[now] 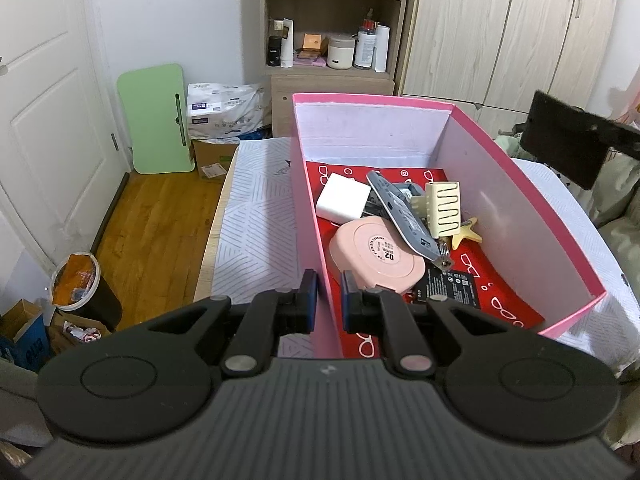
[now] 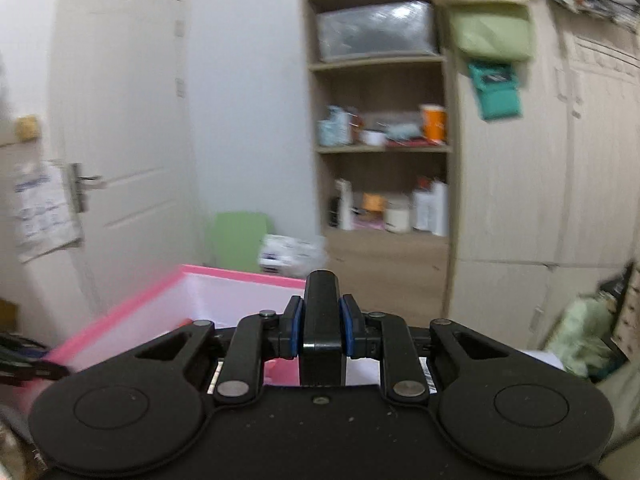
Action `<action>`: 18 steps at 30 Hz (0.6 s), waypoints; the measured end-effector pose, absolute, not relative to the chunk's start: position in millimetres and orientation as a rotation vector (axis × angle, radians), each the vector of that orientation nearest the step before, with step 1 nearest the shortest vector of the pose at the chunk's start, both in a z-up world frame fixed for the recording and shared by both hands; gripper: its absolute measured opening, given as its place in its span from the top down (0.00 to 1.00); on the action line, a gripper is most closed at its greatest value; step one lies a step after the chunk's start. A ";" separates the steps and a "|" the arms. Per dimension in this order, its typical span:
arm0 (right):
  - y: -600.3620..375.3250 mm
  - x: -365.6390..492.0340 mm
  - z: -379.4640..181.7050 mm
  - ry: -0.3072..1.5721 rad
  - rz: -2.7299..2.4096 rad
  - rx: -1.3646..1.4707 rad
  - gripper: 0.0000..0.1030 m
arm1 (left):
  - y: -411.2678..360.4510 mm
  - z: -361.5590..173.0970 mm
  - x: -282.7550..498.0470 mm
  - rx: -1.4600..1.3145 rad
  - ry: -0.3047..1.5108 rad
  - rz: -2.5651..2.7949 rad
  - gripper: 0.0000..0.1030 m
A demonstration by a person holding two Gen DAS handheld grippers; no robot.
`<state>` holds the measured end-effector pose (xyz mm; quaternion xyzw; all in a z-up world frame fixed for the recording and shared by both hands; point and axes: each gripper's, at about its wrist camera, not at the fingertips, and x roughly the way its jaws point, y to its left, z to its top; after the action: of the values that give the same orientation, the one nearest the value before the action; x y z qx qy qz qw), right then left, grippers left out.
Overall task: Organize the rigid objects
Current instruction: 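Lower the black power bank into the box and release it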
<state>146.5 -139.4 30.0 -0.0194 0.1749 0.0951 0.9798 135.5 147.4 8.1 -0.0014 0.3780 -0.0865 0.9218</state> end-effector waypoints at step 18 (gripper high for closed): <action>-56.6 161.1 -5.3 0.551 0.298 -0.309 0.77 | 150.1 8.1 137.0 0.002 0.776 -0.200 0.90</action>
<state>161.1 -56.6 -5.3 -0.1512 0.2698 0.1460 0.9397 137.0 150.1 8.1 0.0011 0.3777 -0.0972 0.9208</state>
